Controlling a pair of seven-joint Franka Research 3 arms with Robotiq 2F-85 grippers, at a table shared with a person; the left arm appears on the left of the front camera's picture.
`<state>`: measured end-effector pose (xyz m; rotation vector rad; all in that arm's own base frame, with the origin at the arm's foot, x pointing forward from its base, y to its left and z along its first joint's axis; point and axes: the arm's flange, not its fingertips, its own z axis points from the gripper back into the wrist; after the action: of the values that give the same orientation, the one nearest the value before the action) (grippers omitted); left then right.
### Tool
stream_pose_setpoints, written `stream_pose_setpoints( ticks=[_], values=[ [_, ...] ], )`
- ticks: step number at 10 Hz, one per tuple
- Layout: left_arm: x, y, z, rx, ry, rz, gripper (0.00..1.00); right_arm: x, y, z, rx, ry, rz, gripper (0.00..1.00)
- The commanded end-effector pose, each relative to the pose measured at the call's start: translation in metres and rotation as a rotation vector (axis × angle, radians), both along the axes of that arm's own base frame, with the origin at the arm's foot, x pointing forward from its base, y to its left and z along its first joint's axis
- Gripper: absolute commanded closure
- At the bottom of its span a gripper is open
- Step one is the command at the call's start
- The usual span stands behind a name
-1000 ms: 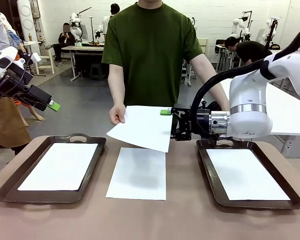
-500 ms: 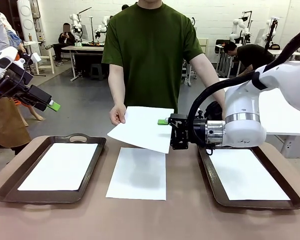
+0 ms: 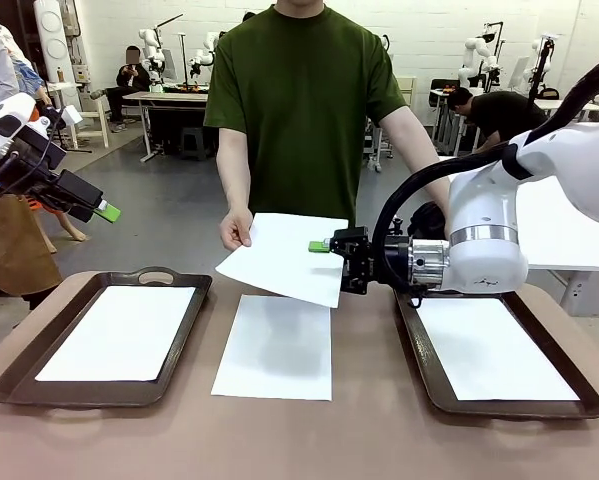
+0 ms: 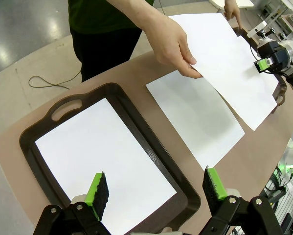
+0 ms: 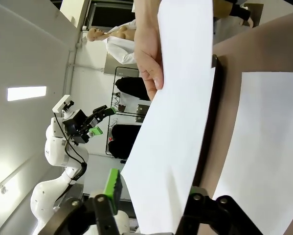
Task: Sort the A4 documents.
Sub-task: Receive the A4 Paper.
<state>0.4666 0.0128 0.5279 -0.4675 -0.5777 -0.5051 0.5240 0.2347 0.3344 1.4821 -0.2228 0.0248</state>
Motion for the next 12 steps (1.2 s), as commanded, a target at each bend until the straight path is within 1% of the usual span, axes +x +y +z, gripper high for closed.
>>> stream_pose_setpoints(
  ticks=[1,2,3,4,6,11,12],
  values=[
    [0.0,0.0001,0.0006,0.009,-0.009,0.005,0.0,0.0045,0.0018,-0.0038,0.025,-0.016,-0.009,0.56],
    [0.0,0.0001,0.0006,0.009,-0.009,0.005,0.0,0.0044,0.0018,-0.0066,-0.018,-0.002,-0.009,0.7],
    [0.0,0.0001,0.0006,0.009,-0.009,0.005,0.0,0.0045,0.0016,-0.0063,-0.015,-0.002,-0.009,0.75],
    [0.0,0.0001,0.0006,0.009,-0.009,0.005,0.0,0.0052,0.002,-0.0062,-0.011,0.0,-0.009,0.89],
    [0.0,0.0001,0.0006,0.009,-0.009,0.005,0.0,0.0058,0.0015,-0.0083,-0.01,0.017,-0.01,1.0],
    [0.0,0.0001,0.0006,0.009,-0.009,0.005,0.0,0.007,0.003,-0.0058,-0.017,0.024,-0.001,1.0],
    [0.0,0.0001,0.0006,0.009,-0.009,0.005,0.0,0.0066,0.0049,-0.0001,-0.026,0.007,0.067,1.0]
  ],
)
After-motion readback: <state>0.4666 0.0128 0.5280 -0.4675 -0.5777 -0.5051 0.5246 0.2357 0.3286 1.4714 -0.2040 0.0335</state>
